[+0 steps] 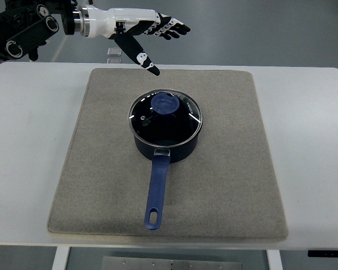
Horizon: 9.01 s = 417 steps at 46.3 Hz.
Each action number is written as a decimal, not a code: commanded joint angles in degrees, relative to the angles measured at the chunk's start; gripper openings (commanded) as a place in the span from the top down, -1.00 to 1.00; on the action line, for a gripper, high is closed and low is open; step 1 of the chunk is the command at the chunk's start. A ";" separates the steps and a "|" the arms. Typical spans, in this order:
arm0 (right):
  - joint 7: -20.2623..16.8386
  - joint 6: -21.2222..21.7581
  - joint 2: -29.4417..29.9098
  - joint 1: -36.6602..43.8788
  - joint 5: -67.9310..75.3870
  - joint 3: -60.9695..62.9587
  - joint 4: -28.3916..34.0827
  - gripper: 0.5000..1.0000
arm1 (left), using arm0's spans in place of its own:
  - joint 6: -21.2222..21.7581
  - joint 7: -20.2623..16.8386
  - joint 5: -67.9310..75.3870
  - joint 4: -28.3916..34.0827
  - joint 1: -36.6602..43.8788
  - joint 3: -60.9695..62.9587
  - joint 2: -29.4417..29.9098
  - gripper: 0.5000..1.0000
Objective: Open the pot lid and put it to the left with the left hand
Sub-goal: 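Move the left hand over the saucepan toward the blue lid knob, then lower the left hand onto the glass lid around the blue knob, then close the left hand fingers around the blue knob of the lid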
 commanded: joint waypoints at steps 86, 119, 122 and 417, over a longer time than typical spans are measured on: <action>0.00 0.00 0.00 0.02 0.00 0.00 0.00 -0.66 | 0.00 0.00 25.55 -12.67 -5.91 4.12 1.85 -0.88; 0.00 0.00 0.00 0.02 0.00 0.00 0.00 -0.66 | 0.00 0.00 33.11 -19.44 -8.19 3.68 2.38 -0.86; 0.00 0.00 0.00 0.02 0.00 0.00 0.00 -0.66 | 0.00 0.00 33.64 -19.62 -8.54 3.68 2.38 -0.86; 0.00 0.00 0.00 0.02 0.00 0.00 0.00 -0.66 | 2.22 0.00 46.04 -22.43 -8.89 4.21 0.27 0.33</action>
